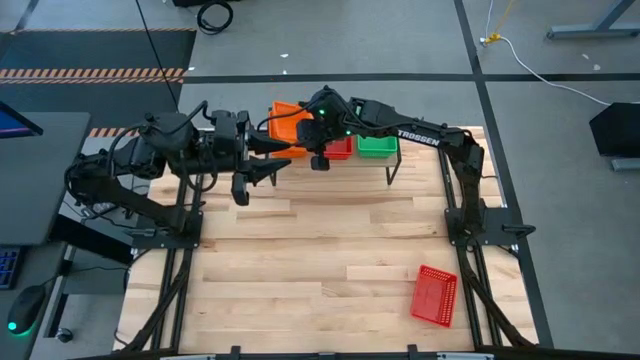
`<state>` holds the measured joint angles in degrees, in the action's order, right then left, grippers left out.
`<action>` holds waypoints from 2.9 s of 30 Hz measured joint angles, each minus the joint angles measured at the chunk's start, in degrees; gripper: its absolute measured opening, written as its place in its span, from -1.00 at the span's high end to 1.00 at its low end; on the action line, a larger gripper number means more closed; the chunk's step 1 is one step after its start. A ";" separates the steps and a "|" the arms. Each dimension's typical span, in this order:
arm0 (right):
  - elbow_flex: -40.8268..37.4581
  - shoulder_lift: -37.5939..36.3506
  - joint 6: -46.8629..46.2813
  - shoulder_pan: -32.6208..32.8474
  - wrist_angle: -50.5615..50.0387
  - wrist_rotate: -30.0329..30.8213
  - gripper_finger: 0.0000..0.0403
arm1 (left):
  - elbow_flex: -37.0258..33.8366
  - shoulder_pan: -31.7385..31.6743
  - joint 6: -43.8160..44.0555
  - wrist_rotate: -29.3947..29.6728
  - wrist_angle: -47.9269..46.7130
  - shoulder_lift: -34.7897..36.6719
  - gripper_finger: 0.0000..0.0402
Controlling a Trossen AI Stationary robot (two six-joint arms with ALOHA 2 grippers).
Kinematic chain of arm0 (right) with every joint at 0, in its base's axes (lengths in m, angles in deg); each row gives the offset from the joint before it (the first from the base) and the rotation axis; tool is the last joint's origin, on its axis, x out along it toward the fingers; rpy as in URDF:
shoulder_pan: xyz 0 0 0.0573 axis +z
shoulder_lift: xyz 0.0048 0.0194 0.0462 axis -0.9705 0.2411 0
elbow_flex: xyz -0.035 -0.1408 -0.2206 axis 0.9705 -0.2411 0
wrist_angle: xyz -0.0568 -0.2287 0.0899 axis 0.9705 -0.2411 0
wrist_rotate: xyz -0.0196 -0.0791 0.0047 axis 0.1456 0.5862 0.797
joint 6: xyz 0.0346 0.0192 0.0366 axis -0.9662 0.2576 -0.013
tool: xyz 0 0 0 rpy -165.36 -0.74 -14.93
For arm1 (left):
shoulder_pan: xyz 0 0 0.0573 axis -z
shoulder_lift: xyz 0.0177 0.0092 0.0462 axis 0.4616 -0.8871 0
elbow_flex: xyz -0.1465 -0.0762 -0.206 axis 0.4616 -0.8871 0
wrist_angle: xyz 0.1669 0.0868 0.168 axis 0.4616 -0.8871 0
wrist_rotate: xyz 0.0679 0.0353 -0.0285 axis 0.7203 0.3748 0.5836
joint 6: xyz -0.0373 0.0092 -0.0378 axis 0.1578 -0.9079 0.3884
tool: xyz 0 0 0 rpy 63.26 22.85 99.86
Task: Stack baskets on shelf by color
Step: Stack the orange bin on top of the other orange bin on the shelf
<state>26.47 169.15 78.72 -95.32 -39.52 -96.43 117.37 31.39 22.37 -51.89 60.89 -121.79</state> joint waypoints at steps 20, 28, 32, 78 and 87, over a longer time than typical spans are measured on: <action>-0.08 0.34 0.05 0.93 2.64 8.22 0.76 | 0.00 0.61 2.02 0.01 -0.02 0.00 0.15; -0.33 3.86 -0.01 3.19 2.41 5.36 0.77 | 0.02 1.03 3.38 0.04 -0.56 0.00 0.15; -0.33 4.07 0.27 3.63 2.51 7.39 0.69 | 0.02 1.63 3.39 0.02 -1.29 -0.02 0.15; 2.62 -12.85 -50.15 16.02 -47.95 3.78 0.33 | -0.02 -16.88 -13.58 -2.73 -43.43 -15.58 0.14; 2.58 -16.11 -64.82 25.93 -48.00 6.68 0.33 | -0.02 -18.79 -24.17 1.03 -41.68 -19.09 0.14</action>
<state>29.05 153.04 13.90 -69.39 -87.52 -89.75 117.35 12.61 -1.81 -50.86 19.21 -140.89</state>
